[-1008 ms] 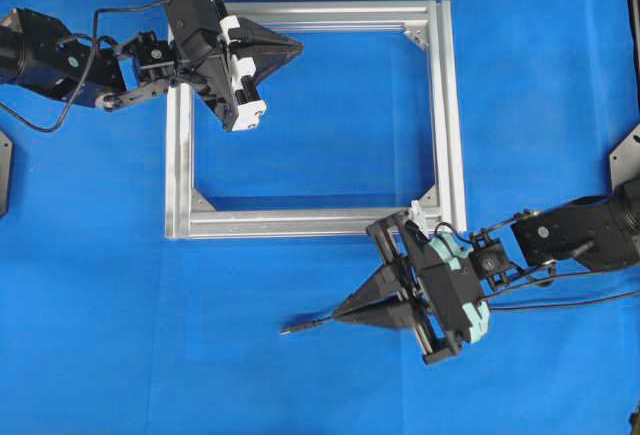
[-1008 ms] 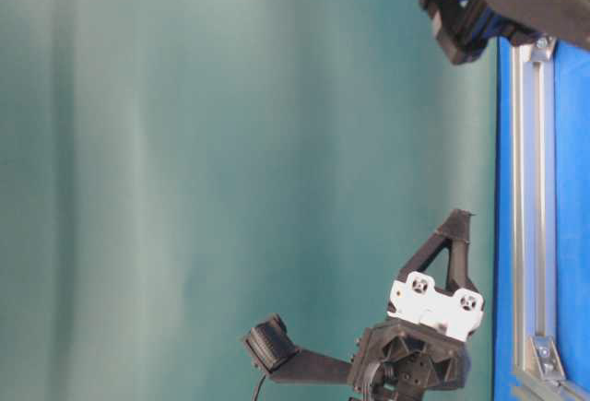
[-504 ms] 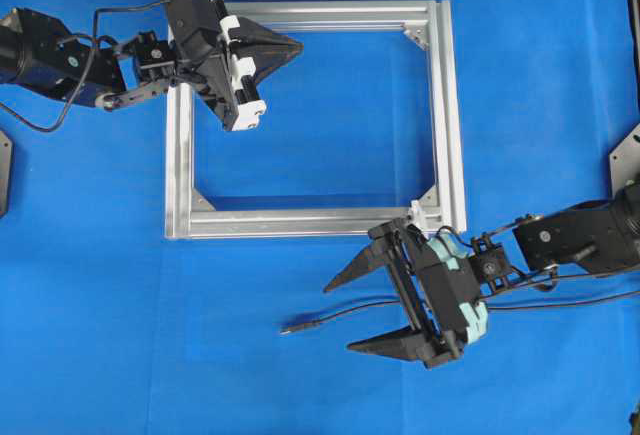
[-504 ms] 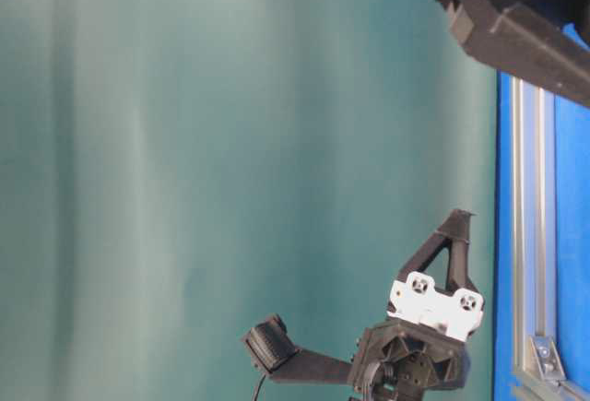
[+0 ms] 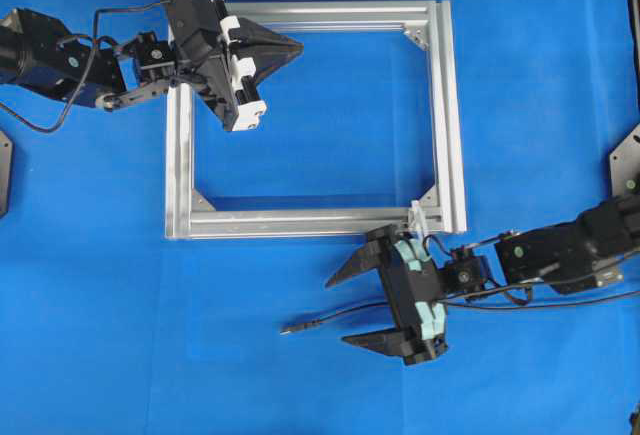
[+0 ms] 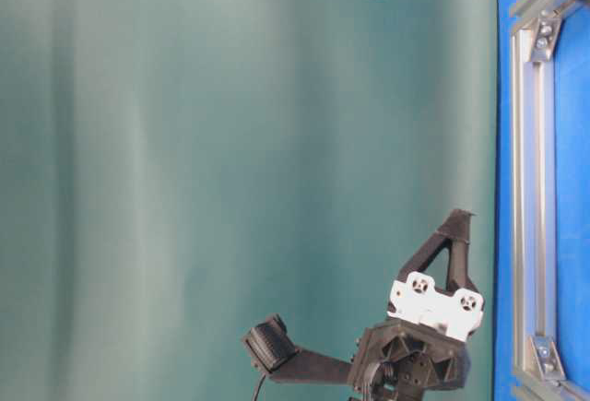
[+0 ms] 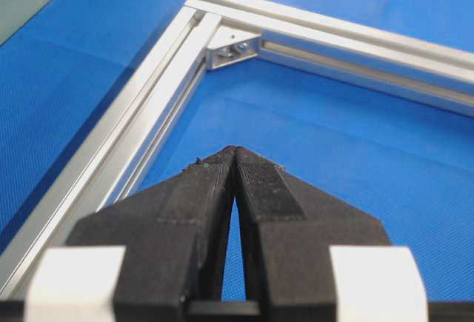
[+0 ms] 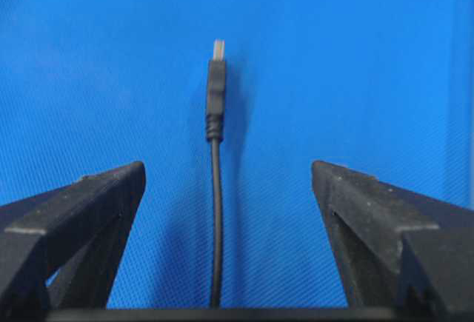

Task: Insert the wire through the string loop located on the right side.

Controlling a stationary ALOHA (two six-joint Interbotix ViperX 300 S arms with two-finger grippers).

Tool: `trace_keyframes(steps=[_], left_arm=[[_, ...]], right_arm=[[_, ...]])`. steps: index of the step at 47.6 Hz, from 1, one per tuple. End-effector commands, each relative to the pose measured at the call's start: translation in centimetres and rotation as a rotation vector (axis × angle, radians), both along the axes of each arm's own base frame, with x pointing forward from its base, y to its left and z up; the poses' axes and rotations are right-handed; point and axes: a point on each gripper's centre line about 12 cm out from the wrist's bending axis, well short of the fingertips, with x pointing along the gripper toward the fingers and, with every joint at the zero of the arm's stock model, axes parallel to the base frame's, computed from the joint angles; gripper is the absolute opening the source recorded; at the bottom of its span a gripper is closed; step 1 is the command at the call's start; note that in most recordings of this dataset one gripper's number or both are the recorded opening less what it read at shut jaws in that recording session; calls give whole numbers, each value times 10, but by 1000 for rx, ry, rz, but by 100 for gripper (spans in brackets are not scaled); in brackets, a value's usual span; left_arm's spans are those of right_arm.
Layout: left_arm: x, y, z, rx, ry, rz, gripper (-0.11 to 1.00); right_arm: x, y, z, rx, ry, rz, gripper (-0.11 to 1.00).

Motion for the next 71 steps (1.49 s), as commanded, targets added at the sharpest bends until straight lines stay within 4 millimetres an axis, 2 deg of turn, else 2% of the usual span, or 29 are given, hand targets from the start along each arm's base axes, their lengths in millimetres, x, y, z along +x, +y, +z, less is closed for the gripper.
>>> trace_keyframes(steps=[1,10,16,21,26,30,35,53,63,71], left_arm=[[3,0,15,15,-44,-4,0],[2,0,15,14,-42,-4,0],[2,0,15,14,-42,-4,0],[2,0,15,15,-42,-5,0],[2,0,15,16,-42,-4,0],[2,0,15,16,-42,-4,0],[2,0,15,16,-42,-4,0],[2,0,16,16,-43,-4,0],[3,0,16,17,-44,-5,0],[3,0,15,13,-41,-4,0]], right_arm=[[5,4,5,19,-21,-11,85],[4,4,3,21,-15,-18,83],[5,4,4,21,-17,-16,76],[5,4,3,21,-14,-16,59],[4,4,3,19,-14,-16,30],[4,4,3,18,-13,-14,10],[4,4,3,18,-13,-13,-3],[3,5,6,19,-16,-10,-4],[0,7,32,32,-34,1,-4],[-4,7,64,40,-52,12,-4]])
